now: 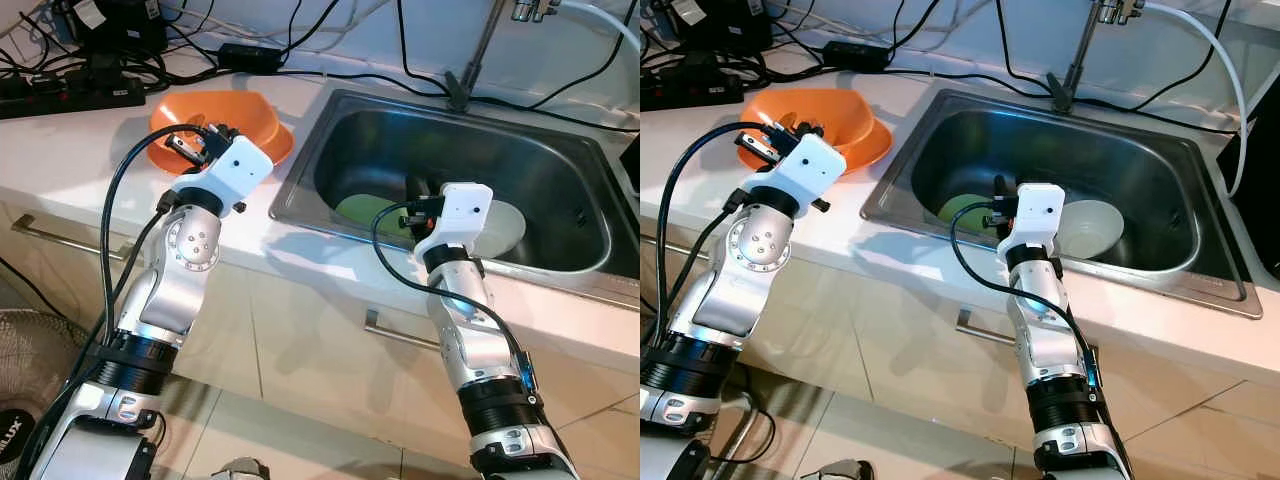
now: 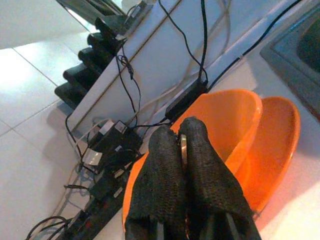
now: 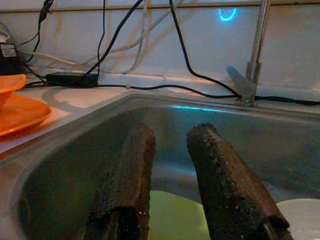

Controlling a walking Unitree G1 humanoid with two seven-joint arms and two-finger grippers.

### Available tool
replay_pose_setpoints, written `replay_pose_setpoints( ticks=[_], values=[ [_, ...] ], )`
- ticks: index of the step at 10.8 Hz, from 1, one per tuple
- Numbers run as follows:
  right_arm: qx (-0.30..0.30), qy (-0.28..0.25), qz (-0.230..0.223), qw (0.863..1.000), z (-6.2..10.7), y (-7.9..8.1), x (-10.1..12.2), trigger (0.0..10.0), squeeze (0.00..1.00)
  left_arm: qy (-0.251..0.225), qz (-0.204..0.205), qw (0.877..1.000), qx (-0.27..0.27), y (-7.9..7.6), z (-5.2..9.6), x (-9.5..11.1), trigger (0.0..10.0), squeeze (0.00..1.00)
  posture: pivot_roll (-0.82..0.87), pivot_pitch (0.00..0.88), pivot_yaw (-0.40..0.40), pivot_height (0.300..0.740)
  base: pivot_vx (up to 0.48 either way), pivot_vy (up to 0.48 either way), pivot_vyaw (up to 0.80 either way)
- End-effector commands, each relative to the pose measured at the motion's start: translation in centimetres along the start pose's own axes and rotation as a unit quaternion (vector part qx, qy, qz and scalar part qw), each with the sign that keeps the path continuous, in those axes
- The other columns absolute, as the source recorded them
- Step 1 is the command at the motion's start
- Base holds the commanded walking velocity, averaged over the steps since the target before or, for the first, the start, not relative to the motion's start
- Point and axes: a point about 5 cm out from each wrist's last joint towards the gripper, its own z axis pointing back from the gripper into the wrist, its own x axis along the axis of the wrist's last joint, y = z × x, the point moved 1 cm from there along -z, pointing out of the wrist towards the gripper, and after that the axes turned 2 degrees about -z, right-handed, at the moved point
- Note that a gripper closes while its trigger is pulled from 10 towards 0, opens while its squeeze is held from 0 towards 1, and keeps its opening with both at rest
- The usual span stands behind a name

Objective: Kitchen organization

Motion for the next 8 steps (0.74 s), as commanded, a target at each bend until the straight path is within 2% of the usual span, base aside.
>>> replay_pose_setpoints(
  ticks=[1, 3, 6, 8],
  values=[
    [-0.003, -0.001, -0.002, 1.0, -0.3, -0.1, 0.3, 10.0, 0.0, -0.028, 0.005, 1.0, 0.013, 1.0, -0.4, 1.7, 10.0, 0.0, 0.08, 0.036, -0.061, 0.74, 0.0, 0.0, 0.0],
    [-0.003, -0.001, -0.002, 1.0, -0.4, -0.1, 0.3, 10.0, 0.0, -0.043, -0.004, 0.999, 0.017, 2.4, -0.7, 2.7, 10.0, 0.0, 0.08, 0.036, -0.063, 0.74, 0.0, 0.0, 0.0],
    [0.0, -0.001, -0.004, 1.0, -0.5, 0.1, 0.3, 10.0, 0.0, -0.058, -0.008, 0.998, 0.022, 3.1, -0.7, 3.5, 10.0, 0.0, 0.09, 0.033, -0.065, 0.74, 0.0, 0.0, 0.0],
    [-0.001, 0.0, -0.003, 1.0, -0.5, 0.0, 0.3, 10.0, 0.0, -0.103, 0.038, 0.994, 0.017, 2.7, -0.6, 4.9, 10.0, 0.0, 0.08, 0.031, -0.066, 0.74, 0.0, 0.0, 0.0]
  ],
)
